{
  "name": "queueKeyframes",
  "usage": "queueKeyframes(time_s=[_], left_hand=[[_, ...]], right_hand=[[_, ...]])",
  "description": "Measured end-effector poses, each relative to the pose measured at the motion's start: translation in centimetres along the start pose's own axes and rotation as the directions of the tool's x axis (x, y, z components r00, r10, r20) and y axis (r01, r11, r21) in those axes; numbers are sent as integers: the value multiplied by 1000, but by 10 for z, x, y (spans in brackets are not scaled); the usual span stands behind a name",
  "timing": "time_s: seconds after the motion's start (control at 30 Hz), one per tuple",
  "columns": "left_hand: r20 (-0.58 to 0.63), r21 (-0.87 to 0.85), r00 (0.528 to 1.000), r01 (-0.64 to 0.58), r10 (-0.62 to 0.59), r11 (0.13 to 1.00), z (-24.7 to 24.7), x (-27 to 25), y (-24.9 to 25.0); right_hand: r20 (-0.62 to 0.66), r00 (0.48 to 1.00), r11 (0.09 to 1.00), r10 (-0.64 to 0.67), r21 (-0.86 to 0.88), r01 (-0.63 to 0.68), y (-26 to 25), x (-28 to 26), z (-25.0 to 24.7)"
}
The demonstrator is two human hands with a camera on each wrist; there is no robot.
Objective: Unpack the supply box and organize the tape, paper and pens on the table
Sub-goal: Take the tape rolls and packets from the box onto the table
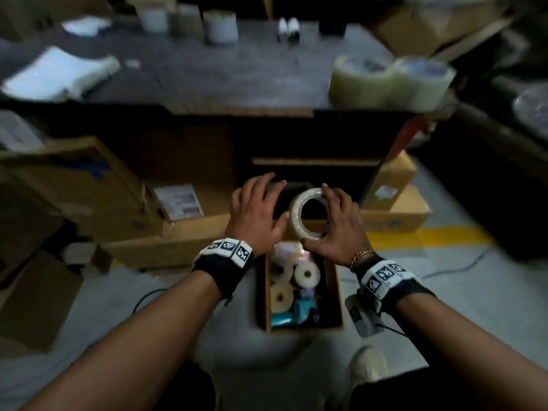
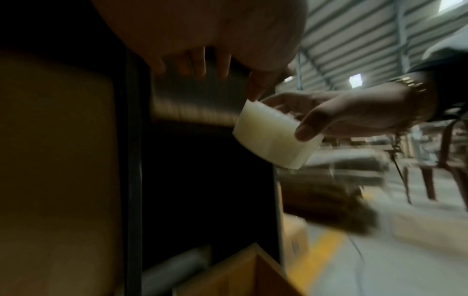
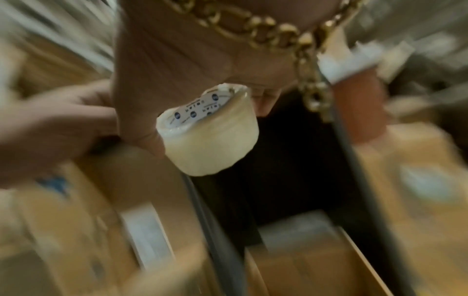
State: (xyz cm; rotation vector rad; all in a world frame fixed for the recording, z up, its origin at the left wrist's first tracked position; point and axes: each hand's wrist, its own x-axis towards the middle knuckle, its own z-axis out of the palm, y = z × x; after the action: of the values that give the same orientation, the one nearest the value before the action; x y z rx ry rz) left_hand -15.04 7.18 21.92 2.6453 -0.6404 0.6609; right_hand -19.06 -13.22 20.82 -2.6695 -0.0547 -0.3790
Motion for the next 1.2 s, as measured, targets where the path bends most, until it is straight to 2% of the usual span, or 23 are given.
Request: queueKeyframes(time_s=[0.07, 0.17, 0.27, 0.4, 0.6, 0.7, 0.87, 1.0, 1.1, 1.2], left_hand=[[-152, 19, 988, 1, 2, 1000, -46, 25, 6], [-259, 32, 966, 5, 4, 999, -105, 57, 14], [-306, -13, 950, 53, -55, 998, -146, 81, 15], [-251, -61, 958, 125, -137, 990, -172, 99, 12], [-113, -2, 984, 135, -135, 991, -185, 112, -3], [-78, 21, 988, 138, -136, 990, -183, 116, -10], [-28, 68, 993, 121, -119, 990, -171, 119, -17], [-8, 76, 992, 126, -126, 989, -162, 119, -19], [3, 83, 992, 122, -123, 989, -156, 114, -19], [-21, 96, 995, 100, -99, 990, -145, 106, -16]], right_hand=[[-96, 993, 998, -68, -22, 66, -31, 12, -45], [-191, 969, 987, -158, -39, 153, -69, 29, -101], [-193, 968, 987, -160, -18, 160, -98, 56, -140], [-188, 977, 995, -97, -36, 92, -124, 110, -167], [-125, 991, 996, -40, -82, 30, -142, 160, -171], [-74, 997, 990, -15, -144, 4, -142, 172, -169], [-62, 998, 952, -9, -307, -10, -140, 196, -159], [1, 999, 917, 49, -397, -45, -135, 204, -148], [10, 998, 928, 57, -368, -50, -133, 199, -147], [-107, 993, 963, -55, -268, 25, -132, 176, -152]])
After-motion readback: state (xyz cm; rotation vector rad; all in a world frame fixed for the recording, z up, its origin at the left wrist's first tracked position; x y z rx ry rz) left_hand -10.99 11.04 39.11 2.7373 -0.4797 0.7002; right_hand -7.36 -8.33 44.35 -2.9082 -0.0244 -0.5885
